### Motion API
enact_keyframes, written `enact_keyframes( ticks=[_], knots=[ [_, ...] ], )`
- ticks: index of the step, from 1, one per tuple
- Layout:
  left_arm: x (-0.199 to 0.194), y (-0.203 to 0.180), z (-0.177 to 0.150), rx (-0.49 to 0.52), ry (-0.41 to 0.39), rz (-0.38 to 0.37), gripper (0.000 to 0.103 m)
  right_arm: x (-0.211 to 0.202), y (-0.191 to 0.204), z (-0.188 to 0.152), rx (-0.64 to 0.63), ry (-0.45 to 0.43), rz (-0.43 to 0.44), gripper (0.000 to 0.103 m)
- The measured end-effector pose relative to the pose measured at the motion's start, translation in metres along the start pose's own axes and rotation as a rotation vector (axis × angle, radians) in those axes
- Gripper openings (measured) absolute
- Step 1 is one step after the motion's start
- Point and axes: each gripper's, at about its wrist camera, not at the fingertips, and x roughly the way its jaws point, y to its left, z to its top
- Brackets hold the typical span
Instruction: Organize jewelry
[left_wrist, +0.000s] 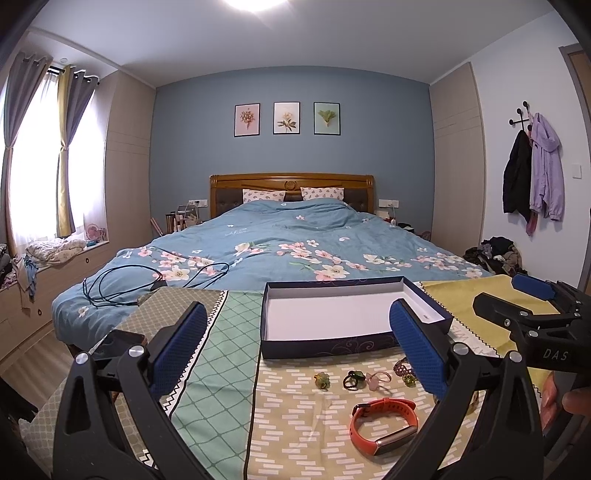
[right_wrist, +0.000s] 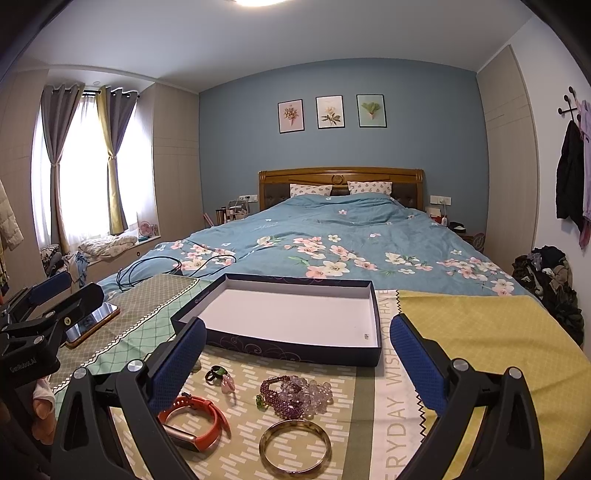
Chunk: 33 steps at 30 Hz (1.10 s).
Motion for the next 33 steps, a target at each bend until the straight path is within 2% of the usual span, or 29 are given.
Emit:
enact_keyframes(
  ticks=[33],
  knots=[
    [0.0015,-0.0024,-0.0028,0.002,0.005,-0.014,0.097,0.0016,0.0005,-0.0007,-0.004,0.002,0.013,0.096]
  ],
)
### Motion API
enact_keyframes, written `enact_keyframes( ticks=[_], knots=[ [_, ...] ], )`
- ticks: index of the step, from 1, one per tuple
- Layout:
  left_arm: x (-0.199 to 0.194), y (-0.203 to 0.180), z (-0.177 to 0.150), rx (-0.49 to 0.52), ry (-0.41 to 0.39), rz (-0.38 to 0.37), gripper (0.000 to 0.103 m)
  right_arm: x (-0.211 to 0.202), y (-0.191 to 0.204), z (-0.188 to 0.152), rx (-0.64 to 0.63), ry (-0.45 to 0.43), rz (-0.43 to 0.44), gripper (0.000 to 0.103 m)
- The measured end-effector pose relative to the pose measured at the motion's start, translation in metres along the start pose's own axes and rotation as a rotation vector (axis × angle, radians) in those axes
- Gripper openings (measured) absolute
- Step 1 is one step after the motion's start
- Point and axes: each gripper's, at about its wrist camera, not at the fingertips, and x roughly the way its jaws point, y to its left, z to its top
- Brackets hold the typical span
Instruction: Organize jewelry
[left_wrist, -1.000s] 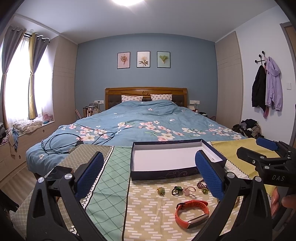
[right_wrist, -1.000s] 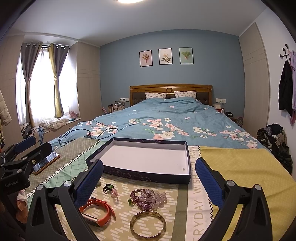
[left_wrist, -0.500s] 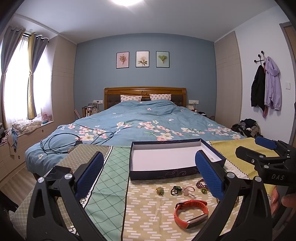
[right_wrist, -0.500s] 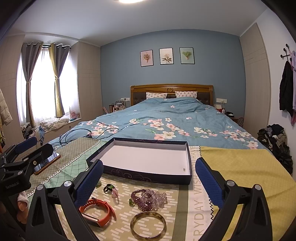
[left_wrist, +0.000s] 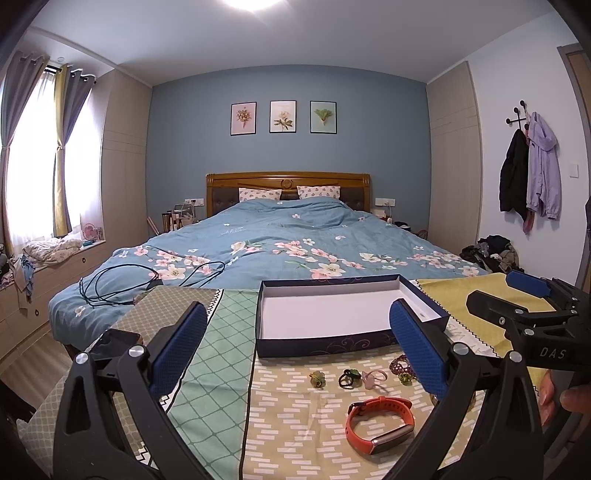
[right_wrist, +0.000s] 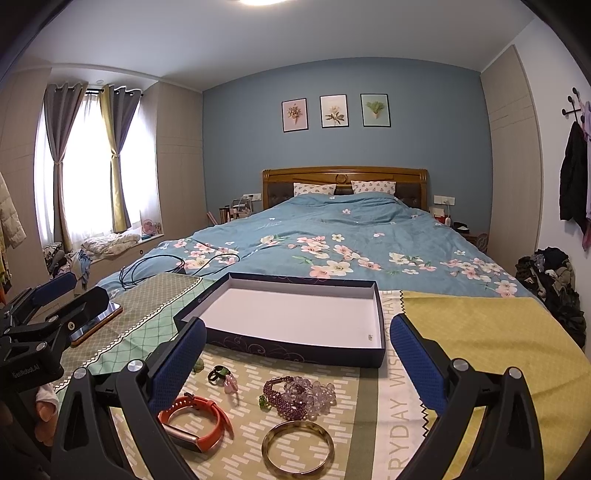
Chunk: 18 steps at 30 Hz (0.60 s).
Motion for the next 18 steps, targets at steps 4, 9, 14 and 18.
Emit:
enact_keyframes(
  ticks=[4,9,14,18],
  knots=[
    [0.0025,-0.0002,-0.0014,0.002,0.004,-0.003,0.097,-0.0001,0.0001,0.0000,0.000,0.001,0.000,0.096],
    [0.0025,-0.0005,-0.0015,0.001,0.003,-0.003,0.097,0.0003,0.0003,-0.0001,0.000,0.000,0.001,0.096],
    [0.0016,-0.0010,-0.0019,0.002,0.003,-0.004,0.097,0.0001,0.0003,-0.0002,0.001,0.001,0.001,0.096],
    [0.0014,-0.0018,-0.0031,0.001,0.006,-0.005,0.097,0.0002,0.0004,-0.0004,0.000,0.000,0.002,0.096]
  ],
)
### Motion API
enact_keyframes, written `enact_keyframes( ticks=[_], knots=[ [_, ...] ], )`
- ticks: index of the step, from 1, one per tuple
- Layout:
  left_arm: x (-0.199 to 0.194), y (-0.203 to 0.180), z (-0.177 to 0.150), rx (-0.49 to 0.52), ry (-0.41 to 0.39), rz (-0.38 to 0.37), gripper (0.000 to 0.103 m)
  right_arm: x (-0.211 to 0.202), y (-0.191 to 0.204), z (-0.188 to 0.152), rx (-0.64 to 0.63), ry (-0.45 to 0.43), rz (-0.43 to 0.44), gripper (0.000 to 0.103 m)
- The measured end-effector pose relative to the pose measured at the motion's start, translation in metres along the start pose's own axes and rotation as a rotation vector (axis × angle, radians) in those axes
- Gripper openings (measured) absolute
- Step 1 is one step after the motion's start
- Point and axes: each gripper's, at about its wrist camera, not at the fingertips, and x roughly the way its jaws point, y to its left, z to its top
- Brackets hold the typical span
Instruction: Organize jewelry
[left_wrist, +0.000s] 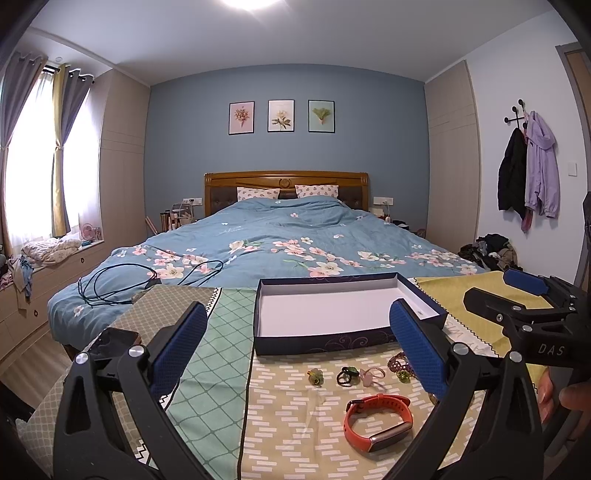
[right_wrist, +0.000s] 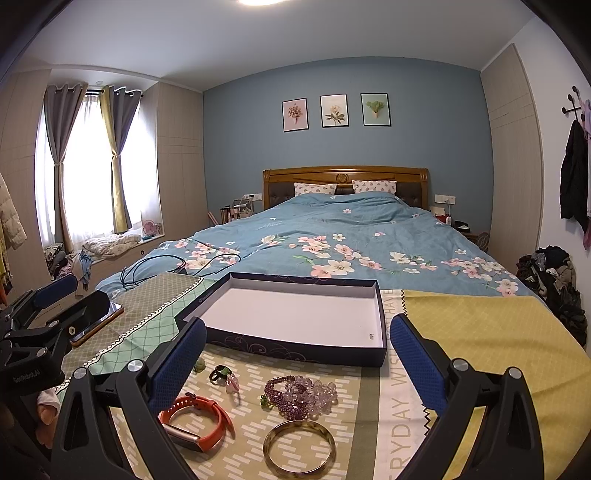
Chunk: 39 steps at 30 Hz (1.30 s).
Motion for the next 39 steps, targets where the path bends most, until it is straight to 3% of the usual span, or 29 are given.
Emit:
enact_keyframes(
  ticks=[11,19,23,27,31,35,39],
  knots=[
    [0.008,0.003,-0.004,0.003,0.033,-0.017,0.097,0.003,0.000,-0.003,-0.002,0.012,0.008,0.096],
    [0.028,0.006,-0.021,0.008,0.137,-0.058,0.097,0.007,-0.005,-0.009,-0.013,0.057,0.015,0.096],
    [0.044,0.006,-0.034,0.009,0.225,-0.096,0.097,0.014,-0.014,-0.018,-0.016,0.140,0.028,0.096],
    [0.060,0.001,-0.049,0.025,0.306,-0.152,0.082,0.026,-0.021,-0.033,-0.022,0.257,0.060,0.096],
    [0.076,-0.002,-0.061,0.033,0.377,-0.210,0.077,0.041,-0.024,-0.051,-0.033,0.389,0.100,0.095],
    [0.086,-0.005,-0.066,0.040,0.422,-0.262,0.074,0.052,-0.025,-0.061,-0.037,0.469,0.132,0.086],
    [0.093,-0.015,-0.072,0.057,0.463,-0.284,0.059,0.061,-0.030,-0.062,-0.015,0.518,0.157,0.075]
  ],
)
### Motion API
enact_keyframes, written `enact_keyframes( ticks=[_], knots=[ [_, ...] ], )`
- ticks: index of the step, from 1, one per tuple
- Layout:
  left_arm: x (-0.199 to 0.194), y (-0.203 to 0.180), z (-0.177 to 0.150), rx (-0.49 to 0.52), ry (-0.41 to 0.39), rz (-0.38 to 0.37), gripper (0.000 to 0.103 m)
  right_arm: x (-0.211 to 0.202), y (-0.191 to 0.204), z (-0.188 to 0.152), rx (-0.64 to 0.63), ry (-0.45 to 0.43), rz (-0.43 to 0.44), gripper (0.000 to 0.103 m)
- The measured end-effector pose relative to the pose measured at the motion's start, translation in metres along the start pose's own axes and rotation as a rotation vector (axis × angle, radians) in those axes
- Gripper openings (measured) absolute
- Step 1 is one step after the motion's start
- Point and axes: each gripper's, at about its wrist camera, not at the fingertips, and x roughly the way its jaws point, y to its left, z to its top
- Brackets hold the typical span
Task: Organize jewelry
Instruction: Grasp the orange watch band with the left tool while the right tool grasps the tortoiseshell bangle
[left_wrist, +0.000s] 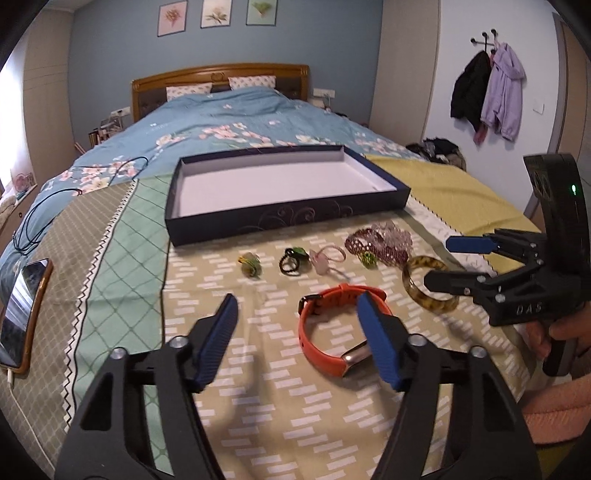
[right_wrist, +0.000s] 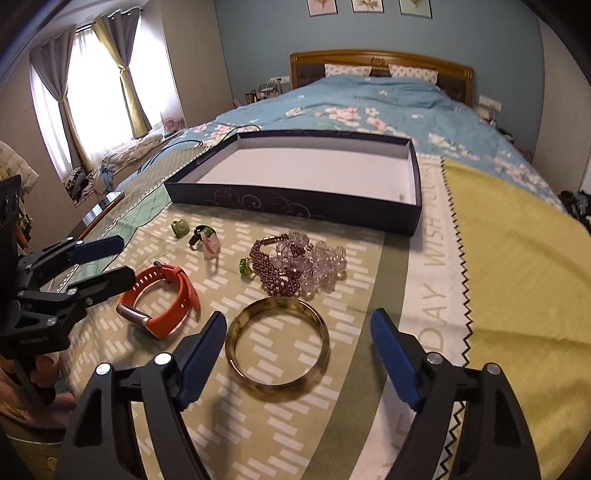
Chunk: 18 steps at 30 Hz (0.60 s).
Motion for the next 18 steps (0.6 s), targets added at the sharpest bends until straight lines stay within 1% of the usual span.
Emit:
enact_keyframes(
  ticks=[1,2,3,5,6,8,10,11,12,14,16,17,18],
  knots=[
    [0.002,-0.001,0.001,-0.001,0.011,-0.008,0.059,0.001,-0.002,0.001,0.000,0.008,0.002,0.073],
    [0.004,-0.001,0.001,-0.004,0.022,-0.016,0.057,0.002,-0.002,0.000,0.001,0.018,0.010,0.068],
    [0.007,0.000,0.001,-0.006,0.032,-0.026,0.052,0.003,-0.003,0.001,0.002,0.029,0.016,0.062],
    [0.012,0.002,0.002,-0.012,0.053,-0.045,0.046,0.005,-0.004,0.001,0.003,0.045,0.024,0.053],
    [0.013,0.003,0.002,-0.015,0.061,-0.053,0.042,0.005,-0.006,0.002,0.000,0.048,0.022,0.051],
    [0.018,0.005,0.002,-0.023,0.087,-0.076,0.038,0.005,-0.007,0.003,-0.004,0.054,0.018,0.047],
    [0.023,0.005,0.002,-0.021,0.117,-0.084,0.028,0.005,-0.008,0.004,-0.007,0.060,0.013,0.040],
    [0.026,0.004,0.002,-0.016,0.132,-0.087,0.021,0.005,-0.009,0.005,-0.012,0.064,0.005,0.035],
    [0.029,0.003,0.002,-0.011,0.145,-0.091,0.018,0.006,-0.010,0.005,-0.017,0.066,0.000,0.030],
    [0.030,0.000,0.003,0.010,0.150,-0.090,0.015,0.006,-0.011,0.005,-0.028,0.072,-0.009,0.025],
    [0.031,-0.003,0.004,0.027,0.155,-0.075,0.013,0.006,-0.011,0.005,-0.038,0.076,-0.011,0.017],
    [0.031,-0.003,0.004,0.029,0.156,-0.071,0.010,0.006,-0.013,0.006,-0.041,0.078,-0.003,0.008],
    [0.031,-0.004,0.003,0.028,0.156,-0.069,0.008,0.006,-0.014,0.006,-0.043,0.080,0.003,0.006]
  ],
)
